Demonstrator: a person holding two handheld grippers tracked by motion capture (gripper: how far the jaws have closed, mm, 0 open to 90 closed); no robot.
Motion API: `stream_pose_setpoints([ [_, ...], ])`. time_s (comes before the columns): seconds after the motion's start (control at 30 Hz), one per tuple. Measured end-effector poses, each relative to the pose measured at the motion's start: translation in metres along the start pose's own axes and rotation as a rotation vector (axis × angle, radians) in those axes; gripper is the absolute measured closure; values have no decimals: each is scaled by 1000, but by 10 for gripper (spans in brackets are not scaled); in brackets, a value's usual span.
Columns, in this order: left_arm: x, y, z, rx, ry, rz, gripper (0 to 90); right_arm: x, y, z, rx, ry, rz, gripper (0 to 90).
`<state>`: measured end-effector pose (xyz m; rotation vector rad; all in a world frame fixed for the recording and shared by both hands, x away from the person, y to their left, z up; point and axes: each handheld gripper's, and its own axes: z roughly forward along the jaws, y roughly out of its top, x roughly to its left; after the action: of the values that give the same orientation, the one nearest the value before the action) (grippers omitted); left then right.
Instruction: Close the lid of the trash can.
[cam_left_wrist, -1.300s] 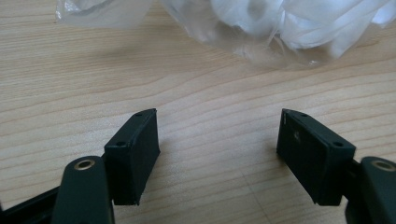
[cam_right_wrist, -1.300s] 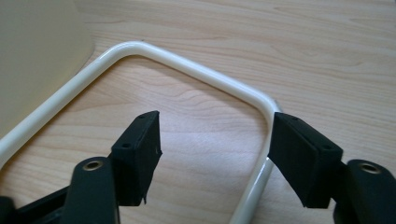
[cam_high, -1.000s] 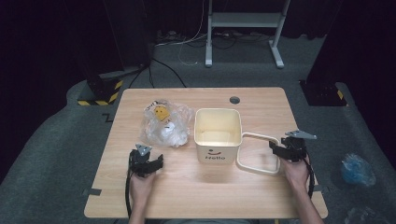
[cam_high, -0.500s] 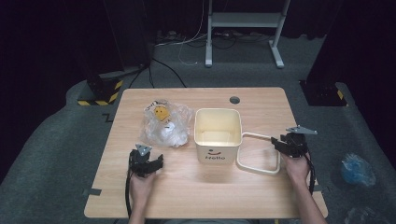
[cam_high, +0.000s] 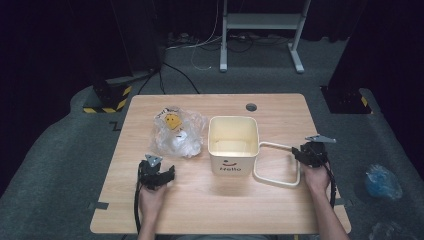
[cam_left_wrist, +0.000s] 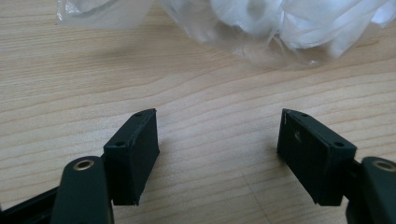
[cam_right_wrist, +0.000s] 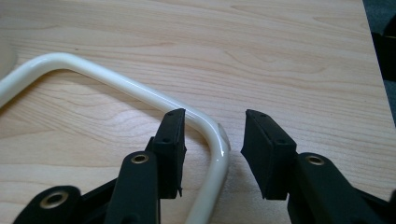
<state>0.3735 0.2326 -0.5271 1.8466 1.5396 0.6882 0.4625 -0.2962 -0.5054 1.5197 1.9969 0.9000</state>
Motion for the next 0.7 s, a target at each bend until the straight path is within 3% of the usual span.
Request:
stream_pose_setpoints([
  [0.3, 0, 0, 0, 0, 1, 0, 292, -5, -4, 9, 27, -7, 12, 619],
  [0.7, 0, 0, 0, 0, 1, 1, 292, -6, -5, 10, 17, -14, -42, 753],
])
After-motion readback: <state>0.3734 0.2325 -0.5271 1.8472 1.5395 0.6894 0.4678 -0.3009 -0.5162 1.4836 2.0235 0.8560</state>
